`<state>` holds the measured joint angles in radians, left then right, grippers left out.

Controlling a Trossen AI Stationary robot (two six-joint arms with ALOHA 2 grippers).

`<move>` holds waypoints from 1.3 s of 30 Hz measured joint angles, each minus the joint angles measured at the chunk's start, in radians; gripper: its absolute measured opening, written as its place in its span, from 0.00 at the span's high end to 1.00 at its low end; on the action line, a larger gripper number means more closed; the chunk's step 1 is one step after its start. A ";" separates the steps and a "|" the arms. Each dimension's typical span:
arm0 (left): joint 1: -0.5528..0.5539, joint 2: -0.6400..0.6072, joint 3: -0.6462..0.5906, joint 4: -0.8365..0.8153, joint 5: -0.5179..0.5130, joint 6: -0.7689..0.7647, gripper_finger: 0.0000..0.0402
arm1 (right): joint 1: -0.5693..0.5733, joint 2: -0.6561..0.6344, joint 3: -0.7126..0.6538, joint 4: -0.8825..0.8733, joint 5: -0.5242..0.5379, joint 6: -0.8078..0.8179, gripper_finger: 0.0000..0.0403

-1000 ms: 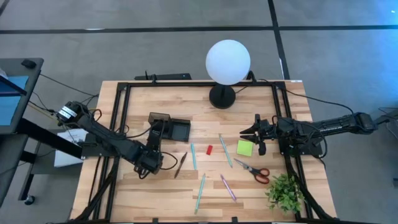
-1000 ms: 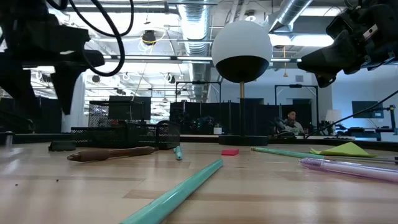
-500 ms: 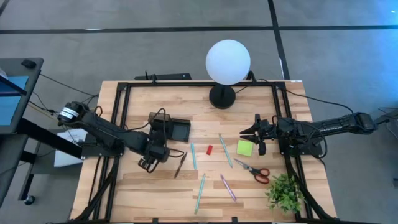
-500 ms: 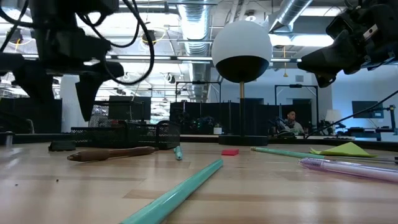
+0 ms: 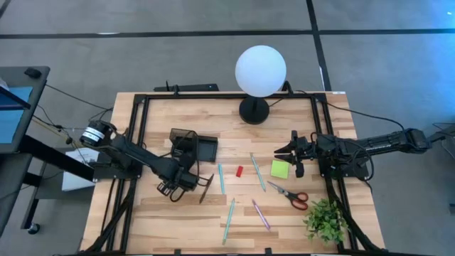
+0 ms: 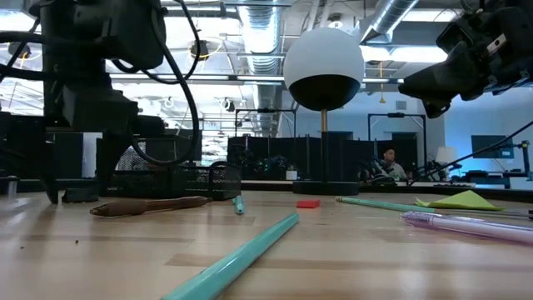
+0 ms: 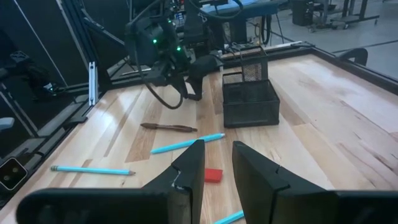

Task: Pick and place office supplies into organizer
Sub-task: Put the black binder clip into the black desk organizer

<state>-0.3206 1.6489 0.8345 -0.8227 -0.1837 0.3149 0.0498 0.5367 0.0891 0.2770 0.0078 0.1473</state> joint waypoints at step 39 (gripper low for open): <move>0.081 0.007 0.223 -0.306 -0.276 -0.035 0.66 | 0.000 0.000 0.000 -0.006 0.000 -0.025 0.81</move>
<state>-0.2392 1.6563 1.0578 -1.1287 -0.4598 0.2799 0.0498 0.5368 0.0891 0.2710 0.0078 0.1226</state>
